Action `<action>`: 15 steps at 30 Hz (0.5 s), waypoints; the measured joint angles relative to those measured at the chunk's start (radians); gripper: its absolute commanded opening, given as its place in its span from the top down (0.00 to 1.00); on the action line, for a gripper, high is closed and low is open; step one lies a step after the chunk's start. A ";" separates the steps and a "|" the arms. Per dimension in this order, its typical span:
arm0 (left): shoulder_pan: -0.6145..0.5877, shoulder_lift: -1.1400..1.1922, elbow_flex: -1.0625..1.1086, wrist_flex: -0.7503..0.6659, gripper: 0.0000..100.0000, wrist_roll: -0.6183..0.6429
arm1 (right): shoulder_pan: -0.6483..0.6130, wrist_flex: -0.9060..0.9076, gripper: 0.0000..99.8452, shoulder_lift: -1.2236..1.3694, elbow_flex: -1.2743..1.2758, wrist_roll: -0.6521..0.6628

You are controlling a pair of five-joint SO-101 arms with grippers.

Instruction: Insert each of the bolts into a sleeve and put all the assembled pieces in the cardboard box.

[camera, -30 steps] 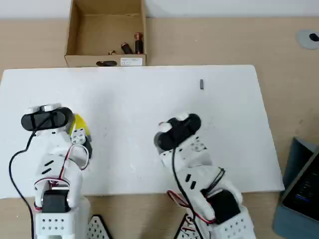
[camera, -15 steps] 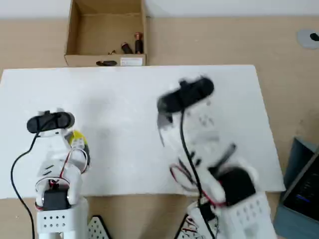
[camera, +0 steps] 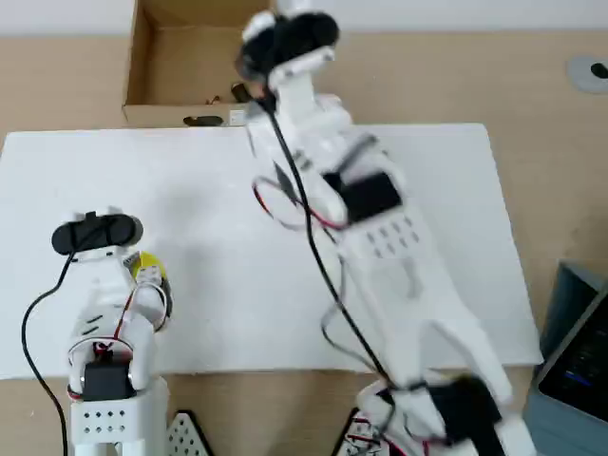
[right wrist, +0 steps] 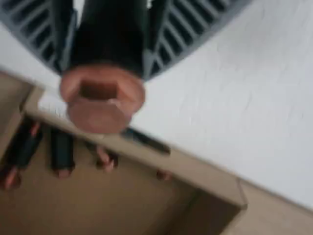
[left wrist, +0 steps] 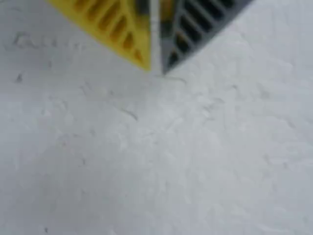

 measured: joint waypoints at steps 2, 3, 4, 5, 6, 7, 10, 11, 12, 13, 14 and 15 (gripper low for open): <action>0.000 0.000 0.000 0.000 0.98 0.000 | 0.000 -0.035 0.99 0.107 -0.086 0.000; 0.000 0.000 0.000 0.000 0.98 0.000 | 0.003 -0.051 0.99 0.164 -0.130 0.000; 0.000 0.000 0.000 0.000 0.98 0.000 | 0.005 -0.069 0.99 0.221 -0.178 0.000; 0.000 0.000 0.000 0.000 0.98 0.000 | 0.009 -0.084 0.99 0.273 -0.224 0.000; 0.000 0.000 0.000 0.000 0.98 0.000 | 0.012 -0.100 0.99 0.330 -0.273 0.000; 0.000 0.000 0.000 0.000 0.98 0.000 | 0.018 -0.112 0.99 0.385 -0.327 0.000; 0.000 0.000 0.000 0.000 0.98 0.000 | 0.028 -0.126 0.99 0.552 -0.491 0.000; 0.000 0.000 0.000 0.000 0.98 0.000 | 0.029 -0.129 0.99 0.611 -0.546 0.000; 0.000 0.000 0.000 0.000 0.98 0.000 | 0.029 -0.129 0.99 0.669 -0.605 0.000; 0.000 0.000 0.000 0.000 0.98 0.000 | 0.029 -0.129 0.99 0.724 -0.663 0.005; 0.000 0.000 0.000 0.000 0.98 0.000 | 0.029 -0.129 0.99 0.781 -0.723 0.015; 0.000 0.000 0.000 0.000 0.98 0.000 | 0.029 -0.129 0.99 0.838 -0.786 0.026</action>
